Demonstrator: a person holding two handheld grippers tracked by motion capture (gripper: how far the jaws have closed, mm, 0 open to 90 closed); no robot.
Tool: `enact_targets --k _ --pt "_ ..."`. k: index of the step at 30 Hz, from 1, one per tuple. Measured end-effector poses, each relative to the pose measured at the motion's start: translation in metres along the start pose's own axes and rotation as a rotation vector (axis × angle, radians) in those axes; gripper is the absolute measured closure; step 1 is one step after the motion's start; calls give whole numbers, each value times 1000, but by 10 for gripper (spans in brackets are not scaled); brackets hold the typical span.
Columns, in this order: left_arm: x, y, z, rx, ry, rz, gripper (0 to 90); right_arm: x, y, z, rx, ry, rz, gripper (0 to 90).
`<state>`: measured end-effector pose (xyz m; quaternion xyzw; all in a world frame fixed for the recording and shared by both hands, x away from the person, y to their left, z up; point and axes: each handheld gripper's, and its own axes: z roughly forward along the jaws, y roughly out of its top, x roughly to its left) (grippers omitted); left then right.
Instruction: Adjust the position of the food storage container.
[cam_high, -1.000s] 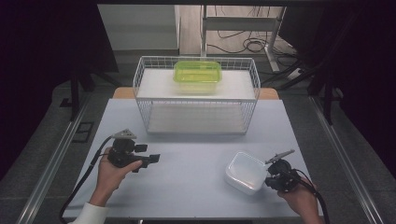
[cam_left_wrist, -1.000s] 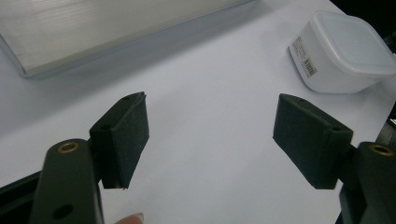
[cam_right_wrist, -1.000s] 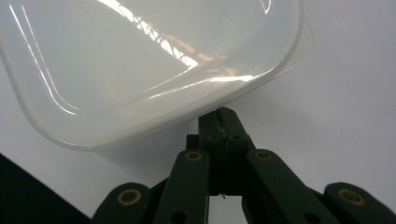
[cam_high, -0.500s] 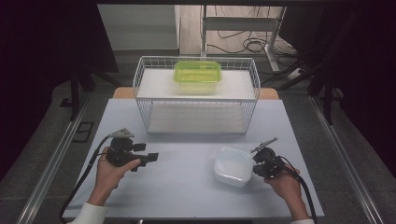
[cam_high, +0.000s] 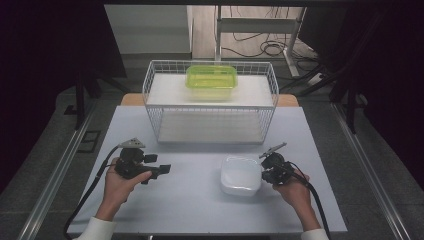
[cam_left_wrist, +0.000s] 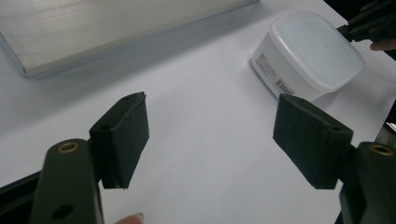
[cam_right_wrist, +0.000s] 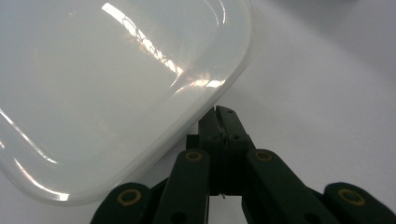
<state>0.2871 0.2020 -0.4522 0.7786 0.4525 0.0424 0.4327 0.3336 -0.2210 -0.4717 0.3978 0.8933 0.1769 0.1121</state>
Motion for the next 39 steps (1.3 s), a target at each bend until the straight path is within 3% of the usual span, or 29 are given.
enact_targets --k 11,22,34,39 --pt "0 0 2 7 -3 5 259 26 28 14 -10 29 -90 889" --pt "0 0 2 10 -1 4 259 43 47 27 -10 60 -150 889" --pt "0 -1 1 9 4 8 259 46 49 27 -18 77 -162 889" --pt "-2 -1 -3 -14 -7 -4 249 33 41 11 -59 71 -103 889"
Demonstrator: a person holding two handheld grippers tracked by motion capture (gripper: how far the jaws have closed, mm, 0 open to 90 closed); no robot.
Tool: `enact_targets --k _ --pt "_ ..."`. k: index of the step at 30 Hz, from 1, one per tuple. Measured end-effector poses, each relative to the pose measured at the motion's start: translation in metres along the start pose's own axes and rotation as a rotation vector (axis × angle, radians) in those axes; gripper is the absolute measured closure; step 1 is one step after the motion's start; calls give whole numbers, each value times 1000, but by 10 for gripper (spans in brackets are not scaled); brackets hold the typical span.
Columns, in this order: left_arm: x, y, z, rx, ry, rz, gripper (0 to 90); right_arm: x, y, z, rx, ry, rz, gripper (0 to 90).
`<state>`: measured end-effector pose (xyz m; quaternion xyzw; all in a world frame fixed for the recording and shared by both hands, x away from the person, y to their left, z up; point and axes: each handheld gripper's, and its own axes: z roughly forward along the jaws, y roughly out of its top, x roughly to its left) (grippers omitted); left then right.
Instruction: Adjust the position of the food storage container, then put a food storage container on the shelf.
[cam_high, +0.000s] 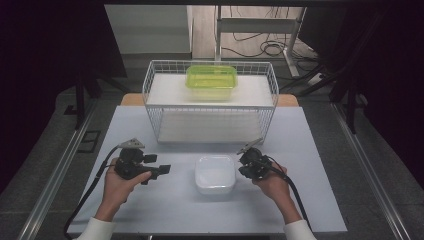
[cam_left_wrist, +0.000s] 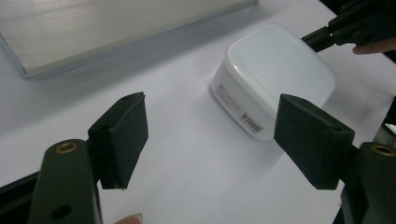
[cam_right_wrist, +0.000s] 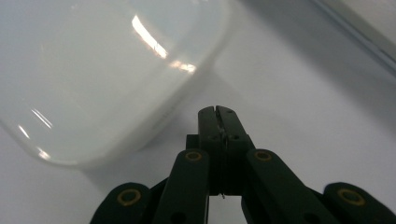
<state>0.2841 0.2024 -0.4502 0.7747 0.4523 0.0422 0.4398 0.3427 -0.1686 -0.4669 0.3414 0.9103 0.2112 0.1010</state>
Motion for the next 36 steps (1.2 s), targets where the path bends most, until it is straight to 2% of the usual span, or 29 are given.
enact_targets --k 2,3,4,5,7,8,11,13,16,21,26,32,36 --pt "-1 0 0 -11 -11 -14 243 -6 -6 -7 -27 -3 24 887" --pt "-2 1 0 -22 -31 -30 238 -10 -10 -13 -52 1 64 848" --pt "-3 1 0 -26 -36 -39 237 -12 -12 -17 -65 0 84 801" --pt "-3 1 0 -26 -36 -39 235 -12 -12 -17 -65 0 84 801" --pt "-4 1 1 -32 -46 -61 233 -16 -15 -24 -104 4 147 676" --pt "-4 1 1 -34 -49 -67 231 -18 -16 -27 -135 25 186 612" --pt "-6 0 3 -38 -66 -94 229 -20 -17 -34 -187 75 237 466" --pt "-7 0 5 -35 -97 -118 225 -20 -17 -37 -208 117 270 396" --pt "-10 1 7 -40 -116 -129 222 -21 -19 -40 -247 169 293 336" --pt "-14 1 13 -35 -119 -141 222 -25 -24 -42 -296 243 328 304" --pt "-17 0 19 -29 -133 -147 224 -28 -28 -41 -312 265 349 292" --pt "-26 1 31 -23 -151 -124 256 -24 -28 -36 -296 269 331 307" --pt "-29 1 41 -14 -157 -145 258 -22 -29 -33 -283 281 334 319"
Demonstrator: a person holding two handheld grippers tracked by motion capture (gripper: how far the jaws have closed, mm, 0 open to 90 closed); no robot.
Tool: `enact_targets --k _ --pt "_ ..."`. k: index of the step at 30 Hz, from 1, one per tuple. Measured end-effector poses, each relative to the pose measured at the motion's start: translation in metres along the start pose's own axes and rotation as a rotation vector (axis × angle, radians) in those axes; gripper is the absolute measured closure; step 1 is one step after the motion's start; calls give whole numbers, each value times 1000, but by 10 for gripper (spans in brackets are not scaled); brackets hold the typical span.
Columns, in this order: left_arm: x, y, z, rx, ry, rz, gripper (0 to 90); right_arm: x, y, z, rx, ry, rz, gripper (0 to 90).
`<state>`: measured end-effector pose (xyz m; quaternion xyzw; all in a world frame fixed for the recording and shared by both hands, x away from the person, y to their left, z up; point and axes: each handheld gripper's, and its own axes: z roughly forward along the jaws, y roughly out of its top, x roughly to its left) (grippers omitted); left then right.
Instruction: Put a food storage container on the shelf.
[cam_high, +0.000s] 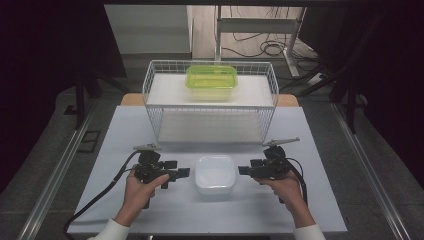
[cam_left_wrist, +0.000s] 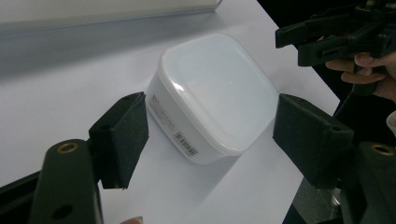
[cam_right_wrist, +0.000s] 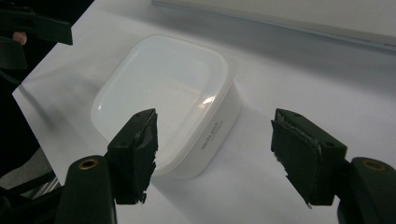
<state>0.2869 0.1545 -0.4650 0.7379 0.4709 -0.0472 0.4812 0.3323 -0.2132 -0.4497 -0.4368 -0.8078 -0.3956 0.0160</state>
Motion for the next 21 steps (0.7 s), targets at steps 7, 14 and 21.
enact_targets --k 7,14,21 --pt "6 -3 21 35 -39 -81 290 -4 -4 6 -6 15 36 363" --pt "12 -5 34 54 -47 -146 344 -10 -6 18 7 62 93 408" --pt "17 -6 44 64 -85 -219 427 -13 -7 22 -17 104 132 468"
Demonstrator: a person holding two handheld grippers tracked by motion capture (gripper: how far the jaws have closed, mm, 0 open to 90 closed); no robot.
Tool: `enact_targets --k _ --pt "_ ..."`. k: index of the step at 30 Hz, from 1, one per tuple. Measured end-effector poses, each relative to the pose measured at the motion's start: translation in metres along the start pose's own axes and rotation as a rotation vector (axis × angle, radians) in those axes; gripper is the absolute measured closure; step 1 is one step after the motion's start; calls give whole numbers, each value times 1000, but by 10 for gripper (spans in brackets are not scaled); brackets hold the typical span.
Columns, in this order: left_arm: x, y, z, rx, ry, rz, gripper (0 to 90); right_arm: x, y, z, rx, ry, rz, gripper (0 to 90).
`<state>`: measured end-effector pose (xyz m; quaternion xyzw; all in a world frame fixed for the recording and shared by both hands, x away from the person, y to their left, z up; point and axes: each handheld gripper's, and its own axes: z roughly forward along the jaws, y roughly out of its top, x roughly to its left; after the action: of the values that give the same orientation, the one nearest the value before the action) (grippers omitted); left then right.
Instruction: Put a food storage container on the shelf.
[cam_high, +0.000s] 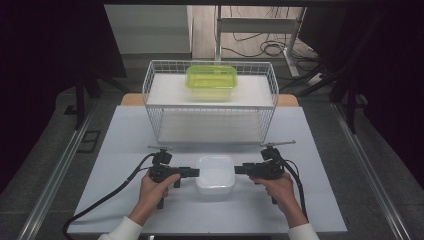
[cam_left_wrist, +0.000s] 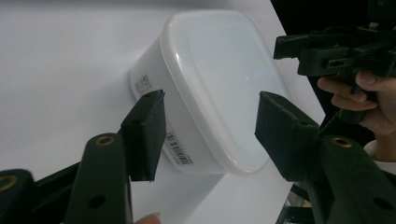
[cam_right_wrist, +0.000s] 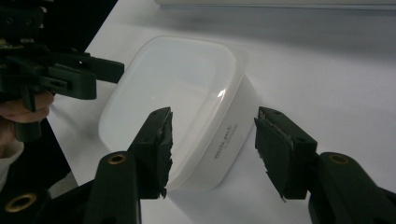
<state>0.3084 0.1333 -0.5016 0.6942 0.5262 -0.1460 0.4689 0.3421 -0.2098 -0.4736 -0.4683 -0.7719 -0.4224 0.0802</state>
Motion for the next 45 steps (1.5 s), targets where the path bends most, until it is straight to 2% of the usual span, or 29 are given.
enact_targets --k 5,9,14,16,18,21,27,35,41,45 --pt "3 0 2 -2 -13 -15 447 -6 -2 5 6 14 40 488" --pt "6 0 3 2 -17 -21 473 -7 -4 13 26 34 48 519" --pt "11 -1 6 15 -68 -53 521 -8 -4 17 26 78 67 612" --pt "12 -2 7 25 -91 -63 581 -8 -4 18 25 91 77 631" --pt "12 -2 7 19 -68 -58 621 -8 -5 18 27 96 89 641" --pt "12 -4 7 7 -72 -64 663 -10 -6 19 34 124 126 659" --pt "10 -6 4 3 -77 -63 686 -9 -6 17 32 124 145 686" --pt "9 -7 1 -3 -99 -74 731 -7 -7 12 25 126 149 720" --pt "5 -6 -5 -16 -111 -56 794 -4 -8 7 4 127 136 770" --pt "4 -6 -7 -18 -108 -40 803 -3 -8 7 -3 120 115 773"
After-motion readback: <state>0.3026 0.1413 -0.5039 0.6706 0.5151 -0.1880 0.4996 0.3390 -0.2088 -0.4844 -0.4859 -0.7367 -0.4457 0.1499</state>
